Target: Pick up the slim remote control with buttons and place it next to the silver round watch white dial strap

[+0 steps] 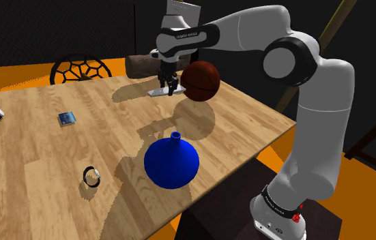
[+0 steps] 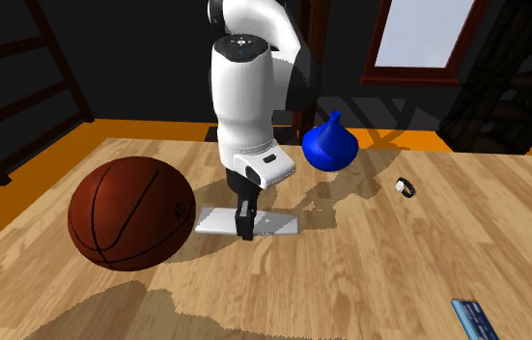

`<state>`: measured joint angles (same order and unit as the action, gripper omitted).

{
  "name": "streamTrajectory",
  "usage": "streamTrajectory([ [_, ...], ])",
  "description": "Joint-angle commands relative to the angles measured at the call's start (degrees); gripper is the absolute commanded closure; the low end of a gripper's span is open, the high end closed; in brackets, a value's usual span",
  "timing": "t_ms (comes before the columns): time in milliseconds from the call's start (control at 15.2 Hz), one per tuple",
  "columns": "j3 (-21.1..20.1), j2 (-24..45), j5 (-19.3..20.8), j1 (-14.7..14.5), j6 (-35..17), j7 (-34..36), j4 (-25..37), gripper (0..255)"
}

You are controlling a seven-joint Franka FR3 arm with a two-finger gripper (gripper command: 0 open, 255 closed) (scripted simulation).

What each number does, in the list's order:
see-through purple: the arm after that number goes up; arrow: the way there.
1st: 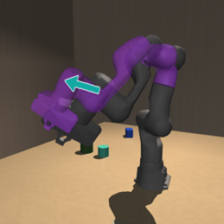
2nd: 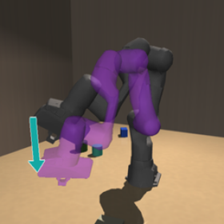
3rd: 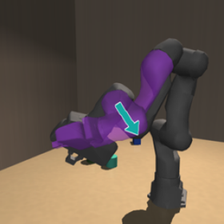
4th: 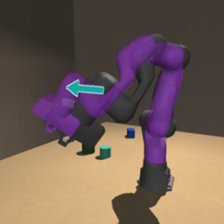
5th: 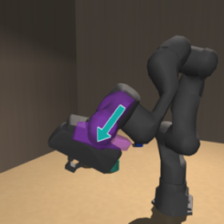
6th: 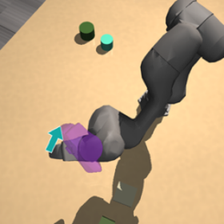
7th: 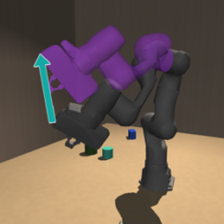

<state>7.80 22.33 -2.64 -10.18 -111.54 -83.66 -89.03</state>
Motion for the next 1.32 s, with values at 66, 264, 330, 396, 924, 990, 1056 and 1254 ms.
streamTrajectory([
  [66, -0.57, -2.51, 0.55, -1.78, -0.55, 2.38, -3.03, 255],
  [264, -1.54, -5.81, 1.28, -4.28, -1.98, 5.91, -7.74, 255],
  [330, -1.9, -6.81, 1.51, -5.08, -2.39, 7.12, -9.13, 255],
  [396, -2.3, -7.75, 1.72, -5.88, -2.76, 8.35, -10.44, 255],
  [924, -6.0, -13.47, 2.99, -11.98, -4.71, 18.53, -18.15, 255],
  [990, -6.53, -13.96, 3.1, -12.72, -4.85, 19.84, -18.79, 255],
  [1056, -7.06, -14.4, 3.2, -13.47, -4.97, 21.16, -19.36, 255],
  [1254, -8.71, -15.42, 3.45, -15.68, -5.22, 25.12, -20.67, 255],
])
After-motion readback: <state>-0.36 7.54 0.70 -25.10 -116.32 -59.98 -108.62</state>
